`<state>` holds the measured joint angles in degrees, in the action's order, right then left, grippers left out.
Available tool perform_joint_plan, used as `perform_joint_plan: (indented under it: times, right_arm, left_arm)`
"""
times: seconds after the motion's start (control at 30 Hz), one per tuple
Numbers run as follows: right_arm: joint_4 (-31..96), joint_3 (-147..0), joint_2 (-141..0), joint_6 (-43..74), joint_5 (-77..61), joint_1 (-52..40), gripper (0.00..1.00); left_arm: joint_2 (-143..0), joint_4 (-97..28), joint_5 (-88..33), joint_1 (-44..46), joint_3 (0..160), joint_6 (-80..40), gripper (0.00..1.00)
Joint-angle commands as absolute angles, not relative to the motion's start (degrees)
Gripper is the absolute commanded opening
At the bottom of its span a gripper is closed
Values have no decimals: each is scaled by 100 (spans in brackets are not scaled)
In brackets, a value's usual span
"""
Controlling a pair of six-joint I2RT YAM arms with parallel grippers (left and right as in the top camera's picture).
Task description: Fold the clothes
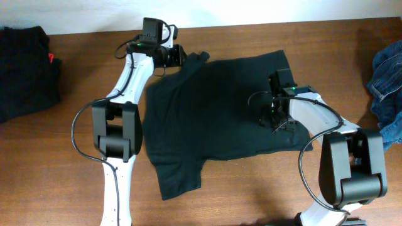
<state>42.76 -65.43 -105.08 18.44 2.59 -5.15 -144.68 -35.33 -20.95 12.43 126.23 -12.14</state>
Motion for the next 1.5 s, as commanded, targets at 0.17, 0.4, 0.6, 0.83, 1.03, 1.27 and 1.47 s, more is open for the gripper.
perform_joint_plan:
  times: [0.17, 0.4, 0.6, 0.83, 1.03, 1.27, 1.47]
  right_arm:
    - [4261, -6504, -10554, 1894, 373, -561, 64]
    - [4259, -6504, -10554, 1894, 370, -561, 64]
    - [4259, -6504, -10554, 1894, 370, -561, 64]
    - [4259, -6504, -10554, 1894, 370, -561, 64]
    - [4257, -6504, -10554, 1894, 370, -561, 64]
    - [4248, -6504, -10554, 1894, 373, -561, 64]
    - [4230, -6504, -10554, 1894, 373, -561, 64]
  left_arm:
    - [-14794, -3052, -1872, 1284, 12669, -1282, 39]
    - [-14901, -2998, -1363, 1280, 12669, -1278, 39]
    - [-14918, -2998, -1369, 1326, 12669, -1280, 39]
    - [-15052, -2995, -1396, 1350, 12669, -1280, 38]
    - [-15231, -2919, -1693, 1350, 12669, -1280, 38]
    - [-15227, -2720, -2147, 1345, 12672, -1280, 14]
    - [-15224, -2751, -2147, 1247, 12733, -1280, 0]
